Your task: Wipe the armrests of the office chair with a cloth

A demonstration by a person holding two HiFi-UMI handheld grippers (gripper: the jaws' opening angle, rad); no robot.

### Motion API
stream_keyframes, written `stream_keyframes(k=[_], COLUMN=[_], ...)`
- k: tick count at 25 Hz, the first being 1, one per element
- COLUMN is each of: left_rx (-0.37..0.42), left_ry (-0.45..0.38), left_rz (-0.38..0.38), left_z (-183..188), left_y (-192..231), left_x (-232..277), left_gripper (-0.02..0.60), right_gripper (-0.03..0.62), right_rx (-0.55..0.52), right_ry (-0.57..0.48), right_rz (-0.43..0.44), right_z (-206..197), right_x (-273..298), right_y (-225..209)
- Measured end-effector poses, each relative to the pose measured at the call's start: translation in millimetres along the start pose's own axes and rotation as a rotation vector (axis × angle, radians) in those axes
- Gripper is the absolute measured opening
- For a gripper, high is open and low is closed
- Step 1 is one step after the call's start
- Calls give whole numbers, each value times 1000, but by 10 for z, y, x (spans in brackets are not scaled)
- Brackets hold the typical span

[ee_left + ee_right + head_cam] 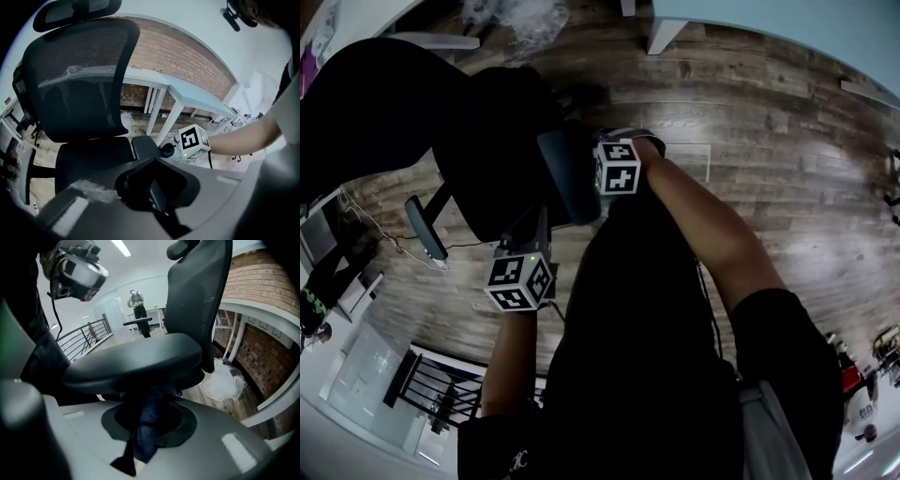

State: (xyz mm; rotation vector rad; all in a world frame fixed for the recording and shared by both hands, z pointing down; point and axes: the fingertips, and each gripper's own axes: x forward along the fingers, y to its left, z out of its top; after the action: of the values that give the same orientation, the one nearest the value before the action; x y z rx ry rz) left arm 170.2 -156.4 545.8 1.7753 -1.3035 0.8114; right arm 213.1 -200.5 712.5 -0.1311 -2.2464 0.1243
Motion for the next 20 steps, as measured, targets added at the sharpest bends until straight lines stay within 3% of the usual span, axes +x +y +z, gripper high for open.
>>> stream_keyframes(k=[7, 20], left_rx=[-44, -98], left_ry=[-22, -29], left_rz=[26, 78], left_z=[-26, -181], left_y=[207, 479], left_x=[-65, 28], left_gripper=[6, 6], right_gripper=[75, 75], right_rx=[50, 201], right_ry=[8, 86], right_rz=[25, 52], right_z=[35, -575], right_x=[288, 957], right_y=[-346, -658])
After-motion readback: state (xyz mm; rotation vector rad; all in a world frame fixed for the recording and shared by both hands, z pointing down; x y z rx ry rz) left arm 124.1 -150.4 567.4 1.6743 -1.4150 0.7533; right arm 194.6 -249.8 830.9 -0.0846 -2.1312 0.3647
